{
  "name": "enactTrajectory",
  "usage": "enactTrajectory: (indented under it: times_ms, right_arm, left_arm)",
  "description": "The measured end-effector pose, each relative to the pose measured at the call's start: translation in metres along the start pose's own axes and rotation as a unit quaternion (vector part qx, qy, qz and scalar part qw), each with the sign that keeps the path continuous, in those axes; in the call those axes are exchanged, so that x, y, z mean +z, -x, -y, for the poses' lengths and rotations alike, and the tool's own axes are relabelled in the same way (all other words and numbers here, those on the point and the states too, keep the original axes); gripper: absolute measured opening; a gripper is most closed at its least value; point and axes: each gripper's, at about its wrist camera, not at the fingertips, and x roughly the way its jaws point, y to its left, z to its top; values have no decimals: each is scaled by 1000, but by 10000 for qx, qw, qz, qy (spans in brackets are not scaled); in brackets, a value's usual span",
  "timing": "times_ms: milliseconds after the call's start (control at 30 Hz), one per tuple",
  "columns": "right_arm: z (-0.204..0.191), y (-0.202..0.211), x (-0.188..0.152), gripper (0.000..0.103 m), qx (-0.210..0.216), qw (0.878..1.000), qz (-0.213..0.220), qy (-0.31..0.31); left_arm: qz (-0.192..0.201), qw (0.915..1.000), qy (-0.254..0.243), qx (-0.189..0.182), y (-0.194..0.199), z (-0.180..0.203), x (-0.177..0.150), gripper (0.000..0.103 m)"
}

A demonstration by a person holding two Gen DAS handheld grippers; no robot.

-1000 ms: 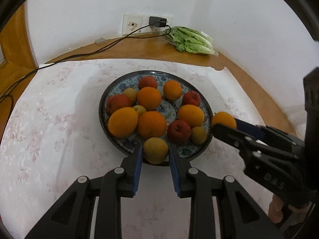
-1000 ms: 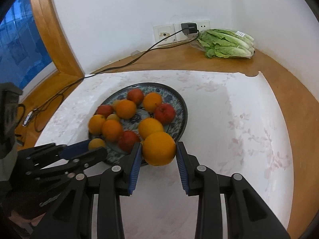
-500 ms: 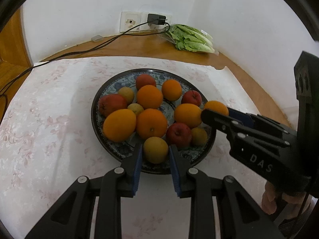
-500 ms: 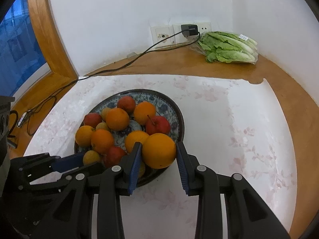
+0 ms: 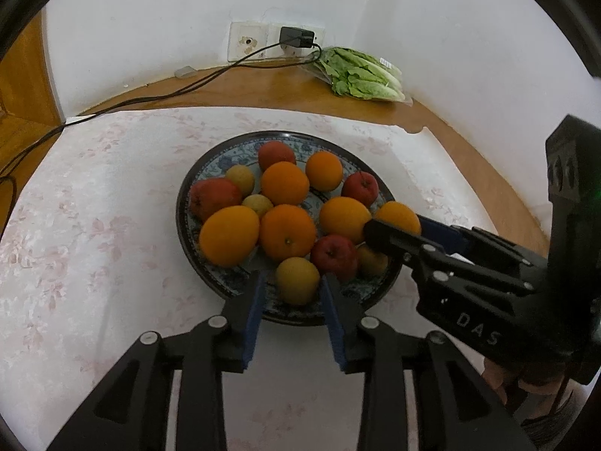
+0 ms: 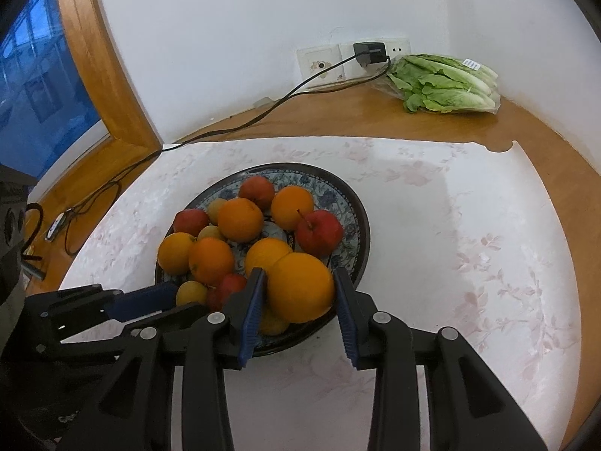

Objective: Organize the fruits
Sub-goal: 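Open both tools to set the fruits on the plate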

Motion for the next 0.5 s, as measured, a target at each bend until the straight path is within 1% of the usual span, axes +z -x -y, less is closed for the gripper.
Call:
enactTrajectory:
  times_ms: [33,100,233,300,367,500]
  right_arm:
    - [-1,0,0,38,-3,10000,-2,16]
    - [-2,0,0,43,-1,10000,-5,84]
    - [-9,1,0,48,-104,9996,-20,243]
    - [-10,3,-1,55,-168,9995,-15,271]
    - [-9,6,-2,59,-164,9995,14,258]
    - [-8,14,-2,62,-92,9998,69,162]
  left_arm:
    - [17,10000,-8,15,2,0,0,40]
    - [53,10000,-45,36,7,1,-2,46]
    - [37,10000,-53,44,11,-1,-4,48]
    - [24,10000,23,30,13,-4,-5,50]
    - [17,10000,58,50,15,-6,-7,51]
    - [54,10000,59,56,22,-7,-10,54]
